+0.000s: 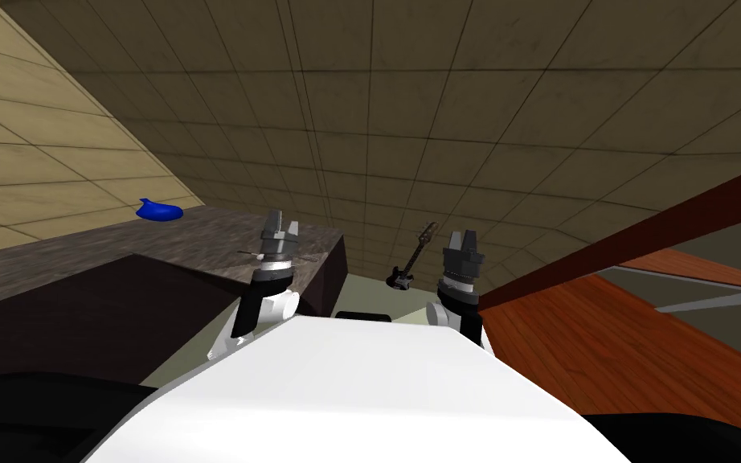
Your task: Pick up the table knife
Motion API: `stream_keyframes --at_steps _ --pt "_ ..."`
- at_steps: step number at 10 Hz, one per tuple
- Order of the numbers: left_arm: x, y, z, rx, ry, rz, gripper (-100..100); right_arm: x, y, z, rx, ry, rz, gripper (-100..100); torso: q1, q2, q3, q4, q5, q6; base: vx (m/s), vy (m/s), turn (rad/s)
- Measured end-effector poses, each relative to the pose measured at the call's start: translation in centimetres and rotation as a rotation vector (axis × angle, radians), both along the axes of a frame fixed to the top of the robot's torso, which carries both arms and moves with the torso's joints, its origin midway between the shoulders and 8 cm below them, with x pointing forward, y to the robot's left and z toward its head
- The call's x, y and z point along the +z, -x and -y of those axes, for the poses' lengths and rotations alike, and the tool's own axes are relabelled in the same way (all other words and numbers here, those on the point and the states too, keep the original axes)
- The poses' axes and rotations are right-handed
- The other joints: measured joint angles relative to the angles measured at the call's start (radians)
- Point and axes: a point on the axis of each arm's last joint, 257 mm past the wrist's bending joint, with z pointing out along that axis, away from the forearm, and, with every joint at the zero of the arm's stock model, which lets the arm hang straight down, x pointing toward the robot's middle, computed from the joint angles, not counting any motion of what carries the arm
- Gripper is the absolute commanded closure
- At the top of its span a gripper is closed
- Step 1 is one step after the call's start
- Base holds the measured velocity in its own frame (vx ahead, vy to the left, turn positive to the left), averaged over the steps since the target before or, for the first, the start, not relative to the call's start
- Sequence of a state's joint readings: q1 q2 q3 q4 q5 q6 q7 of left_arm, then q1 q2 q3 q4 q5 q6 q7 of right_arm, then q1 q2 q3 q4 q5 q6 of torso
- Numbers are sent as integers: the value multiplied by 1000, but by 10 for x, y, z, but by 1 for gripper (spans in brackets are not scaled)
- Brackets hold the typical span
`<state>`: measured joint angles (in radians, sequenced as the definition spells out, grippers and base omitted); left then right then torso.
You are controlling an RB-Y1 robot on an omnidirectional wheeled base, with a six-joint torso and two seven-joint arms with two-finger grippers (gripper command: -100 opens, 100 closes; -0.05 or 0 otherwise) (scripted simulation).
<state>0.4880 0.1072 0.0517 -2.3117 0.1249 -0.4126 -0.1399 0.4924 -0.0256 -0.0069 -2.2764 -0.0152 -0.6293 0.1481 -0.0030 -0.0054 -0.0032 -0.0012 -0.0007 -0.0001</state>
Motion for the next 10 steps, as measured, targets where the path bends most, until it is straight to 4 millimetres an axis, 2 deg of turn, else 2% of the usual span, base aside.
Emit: stream_keyframes --at_steps 4,9,10 --pt "-29 -21 -28 59 -69 -135 -100 0 0 0 0 0 0 0 1 0 0 0 0 0 67 -39 36" --pt "-56 -36 -59 124 -128 -281 -100 0 0 0 0 0 0 0 1 1 1 0 0 0 64 -40 34" --pt "-61 -38 -71 142 -145 -312 -100 0 0 0 0 0 0 0 2 0 0 0 0 0 70 -33 23"
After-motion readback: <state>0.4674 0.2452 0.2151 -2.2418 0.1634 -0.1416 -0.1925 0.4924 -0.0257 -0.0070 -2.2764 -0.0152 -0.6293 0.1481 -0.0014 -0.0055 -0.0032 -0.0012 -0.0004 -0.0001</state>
